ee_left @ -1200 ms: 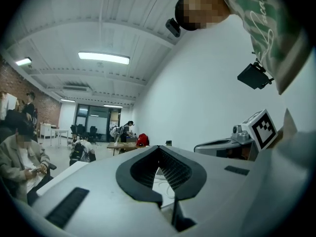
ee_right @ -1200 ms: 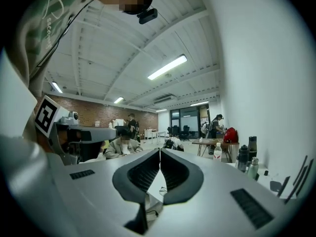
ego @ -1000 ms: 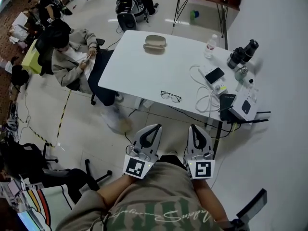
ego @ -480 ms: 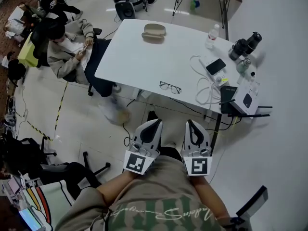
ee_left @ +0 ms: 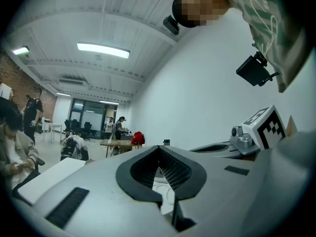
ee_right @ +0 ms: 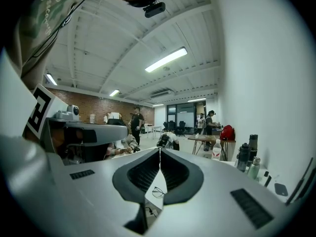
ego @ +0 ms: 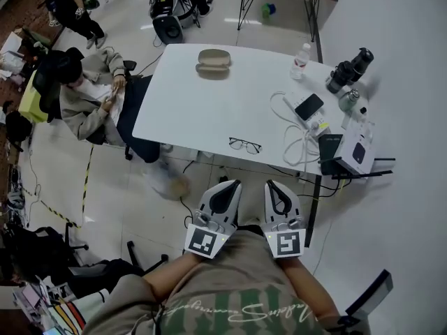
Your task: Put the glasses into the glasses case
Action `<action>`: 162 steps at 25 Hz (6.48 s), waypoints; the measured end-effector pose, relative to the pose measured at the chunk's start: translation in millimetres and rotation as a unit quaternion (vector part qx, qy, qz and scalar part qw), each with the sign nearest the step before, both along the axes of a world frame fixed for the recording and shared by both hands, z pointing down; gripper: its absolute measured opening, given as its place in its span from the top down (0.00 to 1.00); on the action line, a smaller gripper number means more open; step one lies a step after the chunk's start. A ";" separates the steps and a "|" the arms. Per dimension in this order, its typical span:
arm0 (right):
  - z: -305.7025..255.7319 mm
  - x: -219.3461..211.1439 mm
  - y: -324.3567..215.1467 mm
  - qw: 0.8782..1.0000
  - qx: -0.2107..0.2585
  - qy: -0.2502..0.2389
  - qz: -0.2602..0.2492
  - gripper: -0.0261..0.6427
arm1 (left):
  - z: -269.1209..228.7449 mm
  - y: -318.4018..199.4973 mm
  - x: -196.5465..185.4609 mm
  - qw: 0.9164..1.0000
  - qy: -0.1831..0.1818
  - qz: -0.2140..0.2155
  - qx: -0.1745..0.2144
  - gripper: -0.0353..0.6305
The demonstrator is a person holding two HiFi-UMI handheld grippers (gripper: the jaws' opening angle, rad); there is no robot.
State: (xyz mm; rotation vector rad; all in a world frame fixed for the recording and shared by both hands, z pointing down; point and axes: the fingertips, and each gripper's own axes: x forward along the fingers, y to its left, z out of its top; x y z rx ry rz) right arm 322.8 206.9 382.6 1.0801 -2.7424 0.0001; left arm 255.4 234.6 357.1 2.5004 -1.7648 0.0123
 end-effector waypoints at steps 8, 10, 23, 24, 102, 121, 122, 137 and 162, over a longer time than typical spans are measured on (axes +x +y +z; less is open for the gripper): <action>9.9 -27.5 -44.2 1.000 0.002 0.011 0.018 0.94 | 8.4 -44.9 -16.2 0.999 -0.022 0.043 0.009 0.94; 17.0 -36.0 -57.4 1.000 -0.011 0.007 0.020 0.94 | 9.8 -54.4 -22.5 0.998 -0.038 0.052 0.017 0.94; 47.4 -98.6 -120.0 0.998 -0.029 0.060 -0.012 0.94 | 21.3 -118.8 -88.4 0.999 -0.013 0.021 0.047 0.94; 47.0 -104.9 -129.7 0.998 -0.028 0.061 -0.007 0.94 | 21.2 -129.8 -97.7 0.998 -0.008 0.021 0.050 0.94; 297.5 -111.1 -125.8 0.755 -0.216 0.509 -0.352 0.83 | 54.8 -235.9 -202.7 0.995 0.067 -0.032 -0.074 0.94; 314.7 -107.4 -123.0 0.738 -0.209 0.534 -0.355 0.83 | 56.4 -229.4 -207.5 0.995 0.059 -0.040 -0.074 0.94; 315.3 -107.2 -123.1 0.739 -0.207 0.534 -0.354 0.83 | 57.0 -228.6 -207.6 0.995 0.059 -0.041 -0.075 0.94; 313.1 -112.2 -124.7 0.736 -0.188 0.549 -0.350 0.85 | 41.0 -229.8 -197.9 0.999 0.033 -0.012 -0.027 0.94; 304.7 -117.8 -128.6 0.754 -0.164 0.551 -0.318 0.91 | 52.2 -213.3 -211.5 0.994 0.084 -0.047 -0.060 0.94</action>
